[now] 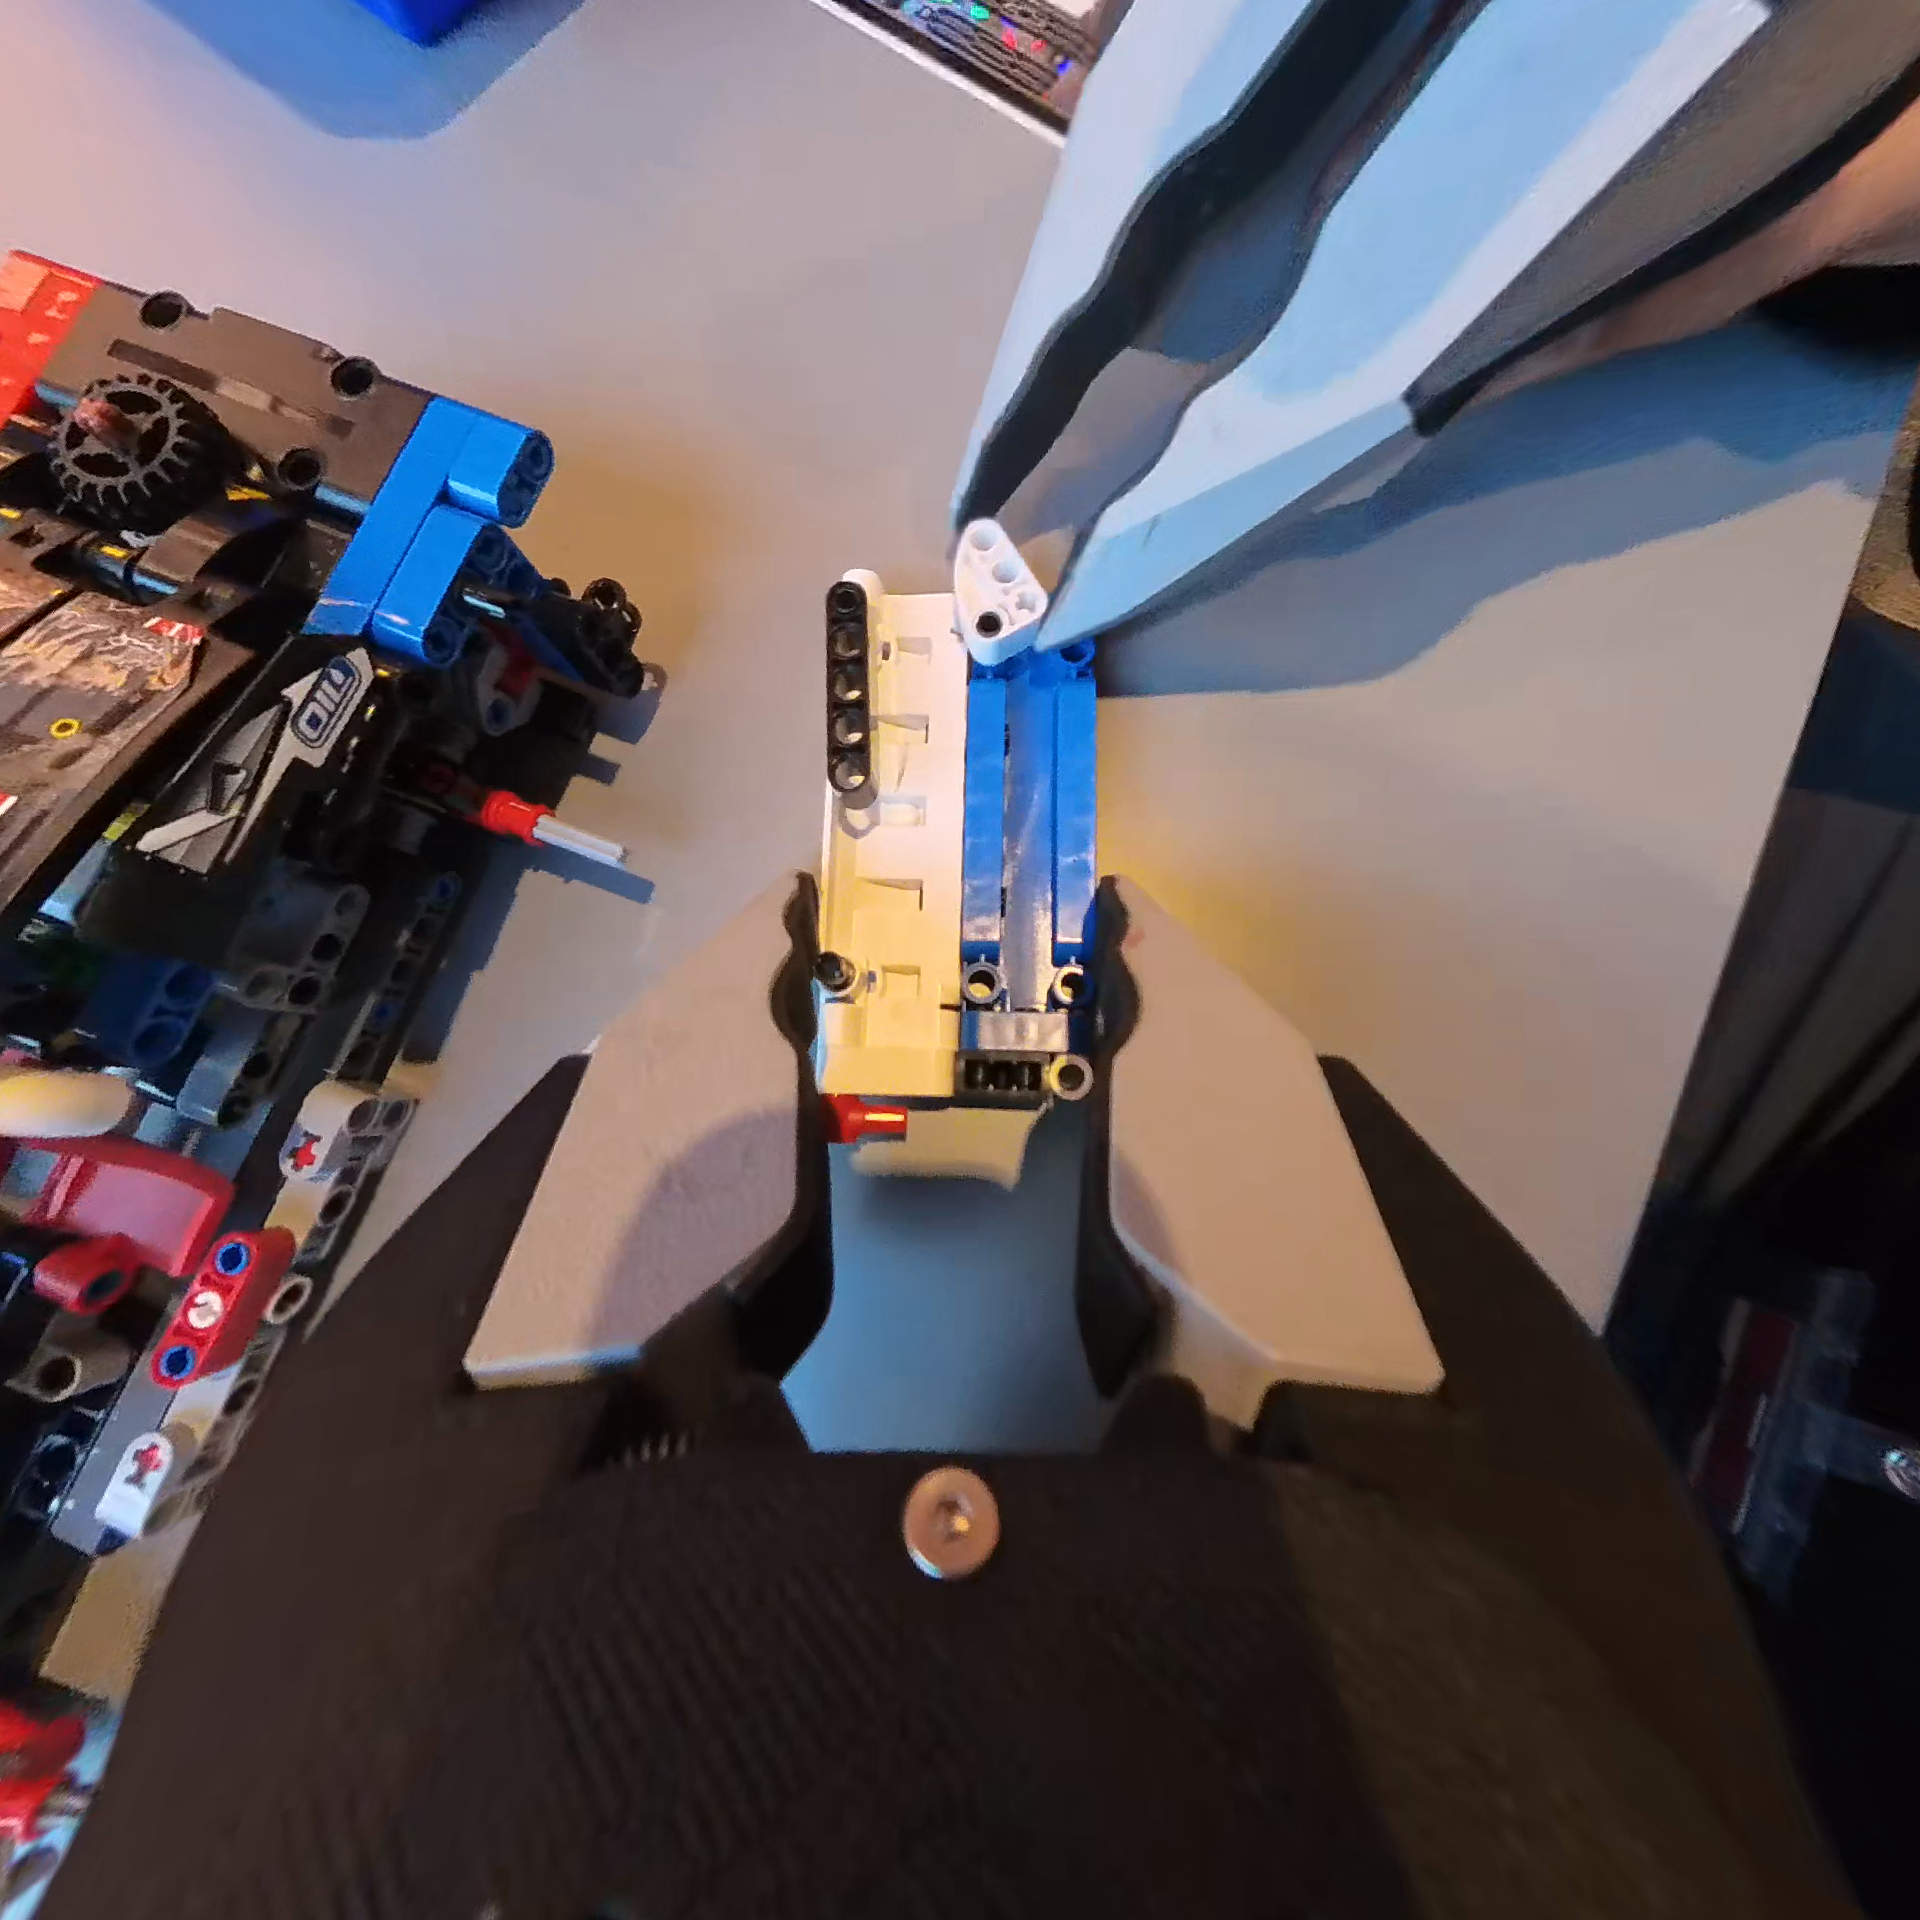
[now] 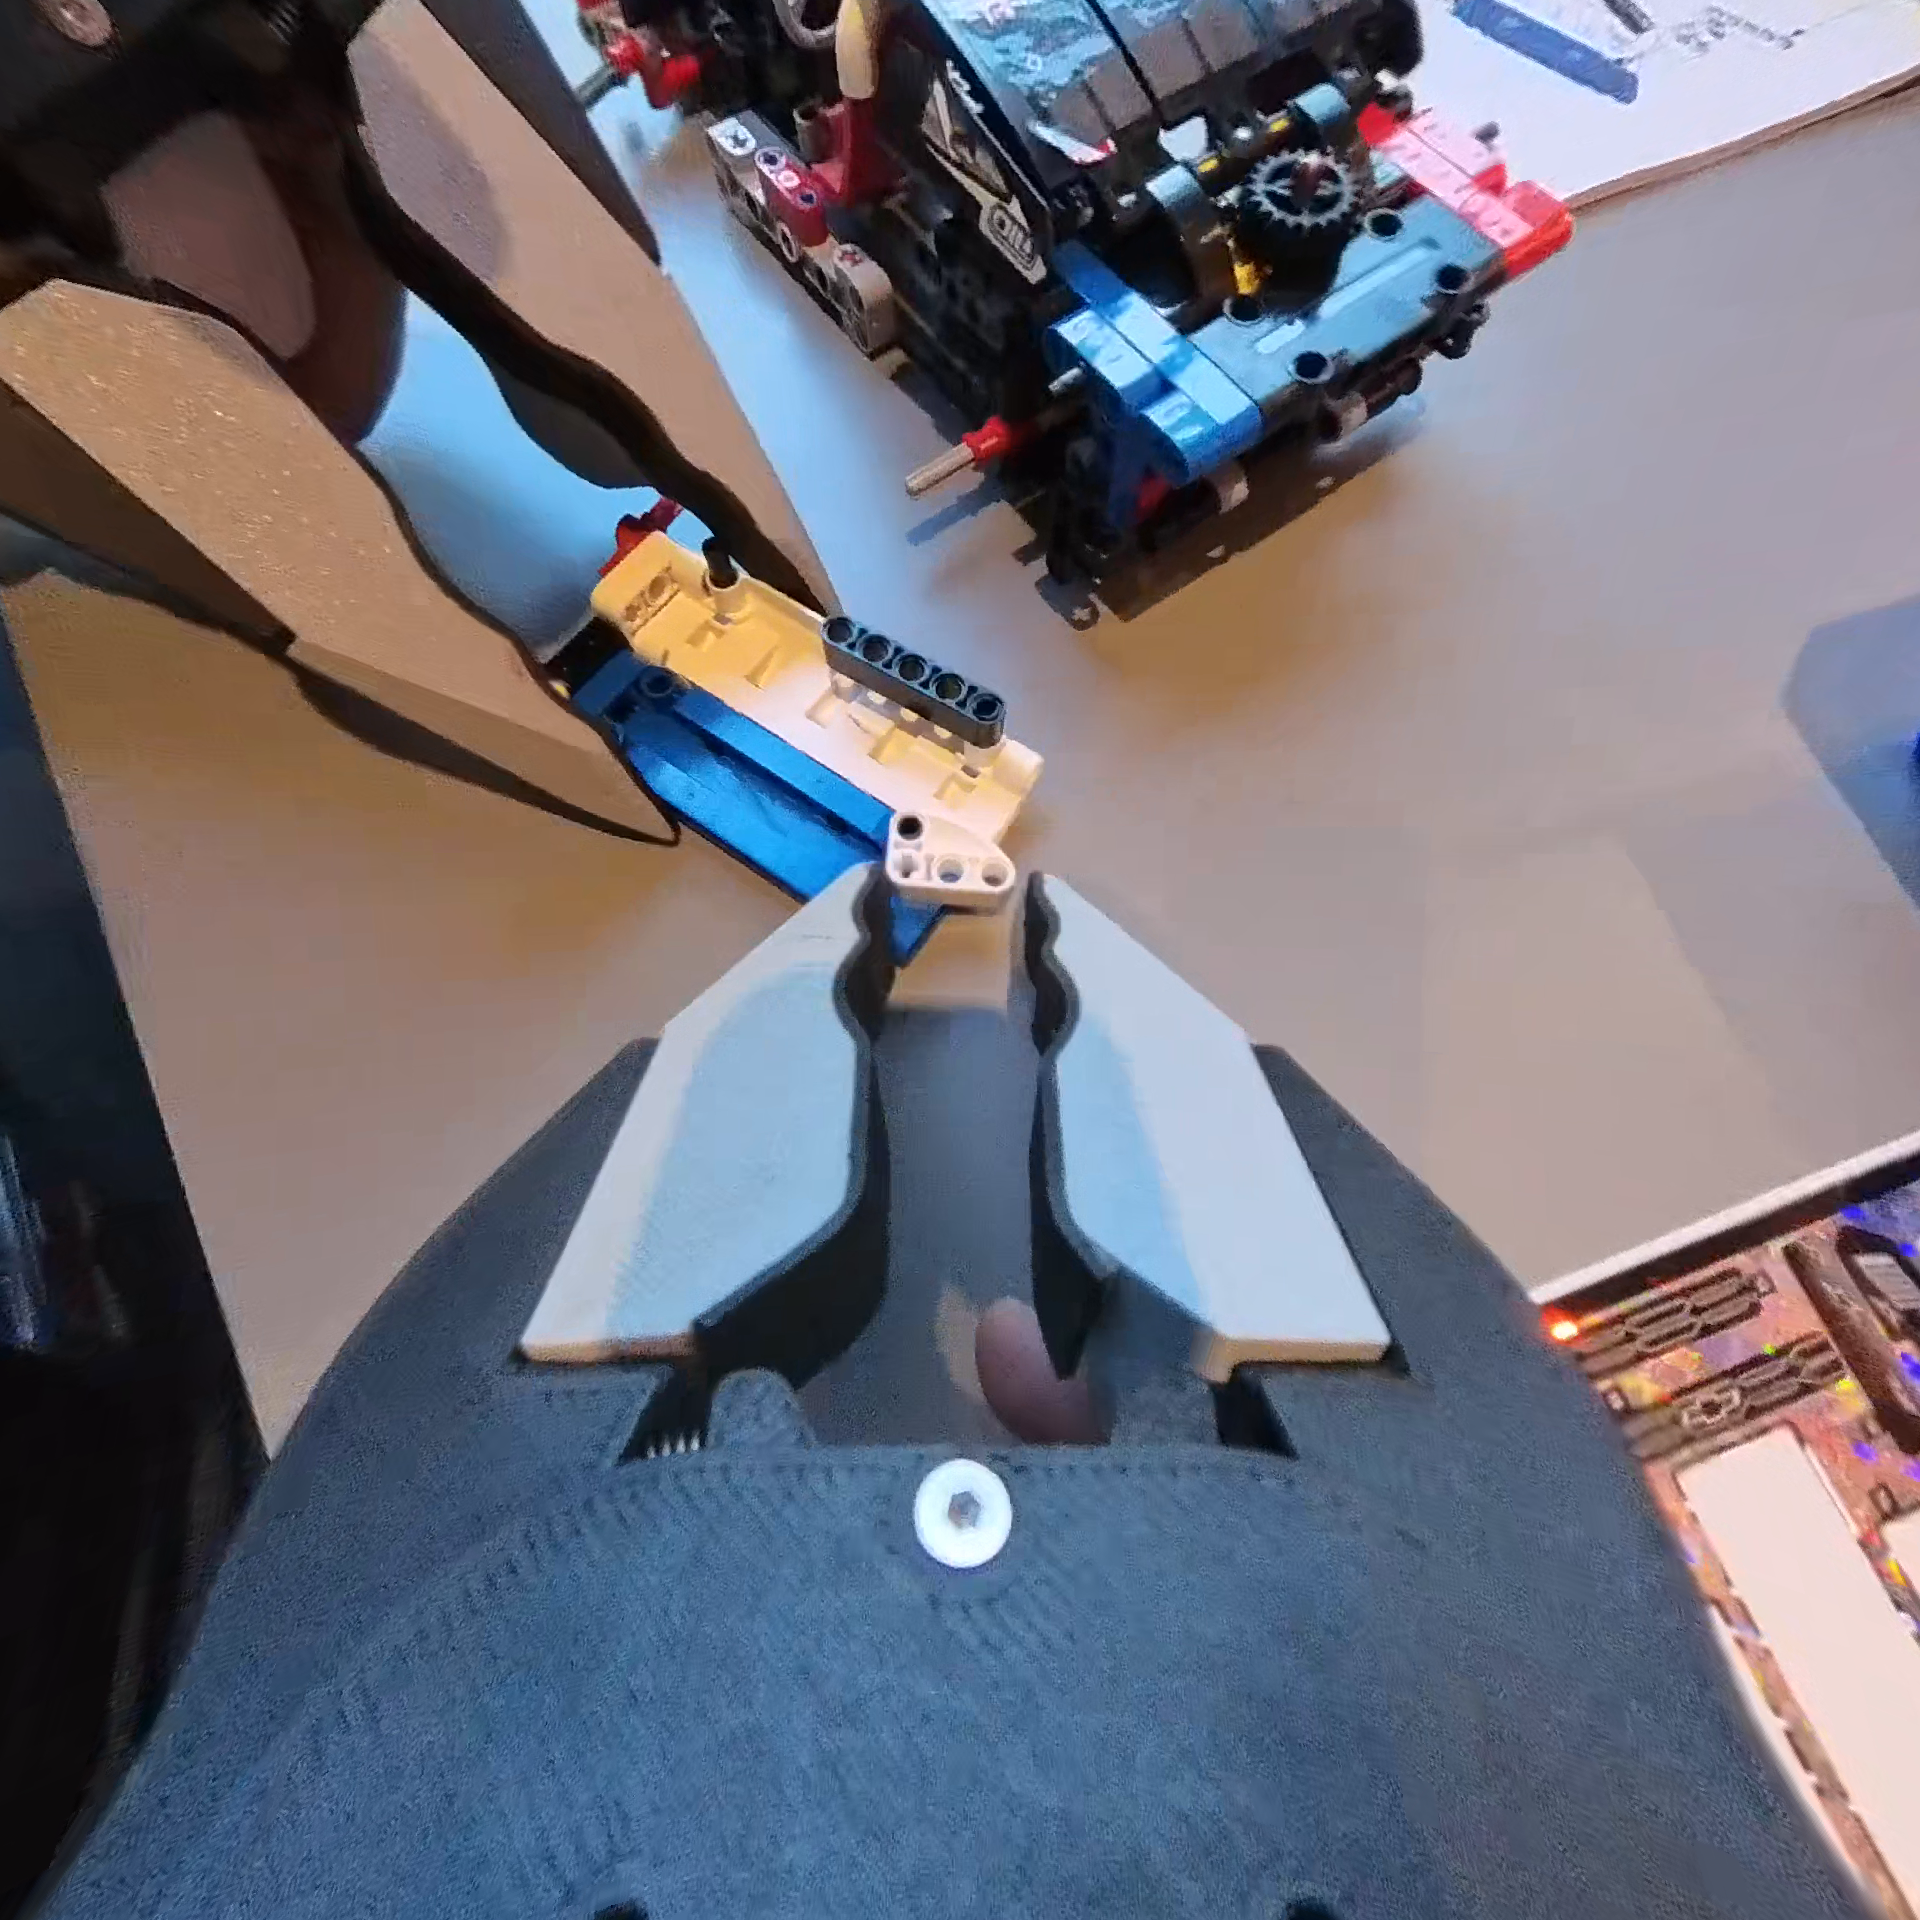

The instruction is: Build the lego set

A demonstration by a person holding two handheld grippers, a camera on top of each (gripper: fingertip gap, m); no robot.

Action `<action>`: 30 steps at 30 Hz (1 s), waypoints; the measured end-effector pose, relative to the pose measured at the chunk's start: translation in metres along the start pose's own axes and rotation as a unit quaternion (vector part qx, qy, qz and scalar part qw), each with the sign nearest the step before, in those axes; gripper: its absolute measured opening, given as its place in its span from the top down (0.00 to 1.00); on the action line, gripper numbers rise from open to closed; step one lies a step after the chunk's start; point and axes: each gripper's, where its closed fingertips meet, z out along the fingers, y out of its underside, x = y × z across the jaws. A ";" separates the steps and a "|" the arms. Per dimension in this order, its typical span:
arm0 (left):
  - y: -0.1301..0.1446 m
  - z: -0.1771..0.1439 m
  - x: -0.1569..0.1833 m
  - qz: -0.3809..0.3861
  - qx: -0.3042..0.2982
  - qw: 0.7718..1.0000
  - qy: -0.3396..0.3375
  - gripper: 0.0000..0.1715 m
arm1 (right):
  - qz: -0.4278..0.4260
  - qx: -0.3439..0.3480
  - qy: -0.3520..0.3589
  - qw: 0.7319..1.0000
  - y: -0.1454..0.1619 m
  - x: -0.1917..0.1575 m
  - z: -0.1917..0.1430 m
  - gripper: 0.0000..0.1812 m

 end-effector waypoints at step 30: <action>0.007 -0.006 -0.009 0.051 -0.005 0.997 0.056 0.70 | -0.126 0.035 -0.096 0.987 -0.012 -0.002 0.000 0.75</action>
